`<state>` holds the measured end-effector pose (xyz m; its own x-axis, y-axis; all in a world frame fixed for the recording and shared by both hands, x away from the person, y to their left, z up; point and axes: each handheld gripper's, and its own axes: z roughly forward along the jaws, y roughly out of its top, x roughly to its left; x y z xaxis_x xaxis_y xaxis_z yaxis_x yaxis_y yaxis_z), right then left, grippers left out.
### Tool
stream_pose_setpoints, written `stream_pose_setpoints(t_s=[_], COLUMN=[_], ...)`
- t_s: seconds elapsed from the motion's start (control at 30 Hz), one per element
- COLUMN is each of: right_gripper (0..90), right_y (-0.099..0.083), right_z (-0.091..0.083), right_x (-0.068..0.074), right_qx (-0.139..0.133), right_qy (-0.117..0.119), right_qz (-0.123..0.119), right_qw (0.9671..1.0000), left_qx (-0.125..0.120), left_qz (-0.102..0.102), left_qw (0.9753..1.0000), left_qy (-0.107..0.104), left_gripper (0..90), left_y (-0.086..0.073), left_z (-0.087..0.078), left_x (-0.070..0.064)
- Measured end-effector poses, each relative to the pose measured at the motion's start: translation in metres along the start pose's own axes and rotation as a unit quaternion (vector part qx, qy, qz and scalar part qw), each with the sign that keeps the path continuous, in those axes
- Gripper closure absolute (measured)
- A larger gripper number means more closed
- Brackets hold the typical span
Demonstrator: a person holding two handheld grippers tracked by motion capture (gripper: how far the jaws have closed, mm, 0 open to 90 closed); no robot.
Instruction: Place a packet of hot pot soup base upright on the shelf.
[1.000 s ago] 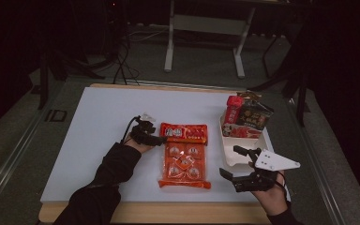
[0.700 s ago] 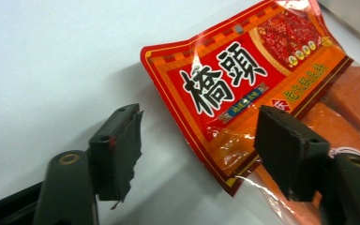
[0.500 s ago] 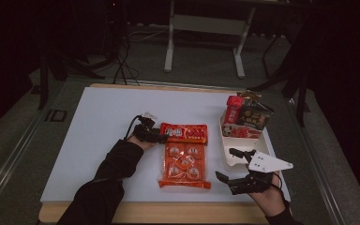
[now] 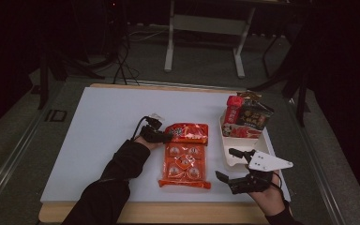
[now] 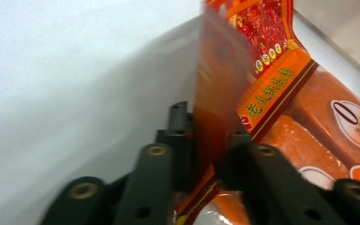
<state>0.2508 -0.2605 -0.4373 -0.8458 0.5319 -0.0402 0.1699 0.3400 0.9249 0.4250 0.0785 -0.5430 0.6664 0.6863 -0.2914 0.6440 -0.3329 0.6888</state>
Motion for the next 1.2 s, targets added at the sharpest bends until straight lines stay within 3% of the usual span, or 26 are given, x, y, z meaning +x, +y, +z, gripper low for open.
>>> stream_pose_setpoints(t_s=[0.3, 0.67, 0.9, 1.0, 1.1, 1.2], right_gripper=[13.4, 10.9, 15.0, 14.9, 14.9, 14.0], right_y=[0.001, 0.0, 0.001, 0.002, 0.003, 0.003], right_z=[-0.002, -0.002, -0.006, -0.006, -0.007, -0.008], right_x=[-0.001, -0.001, -0.004, -0.004, -0.008, -0.009], right_qx=[-0.001, 0.0, -0.009, -0.004, -0.009, -0.017], right_qy=[0.0, 0.001, -0.024, -0.032, -0.022, -0.014], right_qz=[0.004, -0.004, -0.012, -0.012, 0.002, -0.001], right_qw=[1.0, 1.0, 0.9996, 0.9994, 0.9997, 0.9998], left_qx=[-0.007, -0.029, -0.042, -0.049, -0.052, -0.058], left_qz=[0.027, 0.053, 0.075, 0.079, 0.073, 0.074], left_qw=[0.9993, 0.9978, 0.9958, 0.9953, 0.9958, 0.9955], left_qy=[0.023, 0.026, 0.029, 0.026, 0.016, 0.008], left_gripper=[89.2, 89.5, 89.5, 89.6, 89.6, 89.6], left_y=[0.002, 0.007, 0.014, 0.017, 0.019, 0.02], left_z=[-0.007, -0.031, -0.053, -0.061, -0.067, -0.073], left_x=[-0.009, -0.02, -0.034, -0.039, -0.043, -0.046])
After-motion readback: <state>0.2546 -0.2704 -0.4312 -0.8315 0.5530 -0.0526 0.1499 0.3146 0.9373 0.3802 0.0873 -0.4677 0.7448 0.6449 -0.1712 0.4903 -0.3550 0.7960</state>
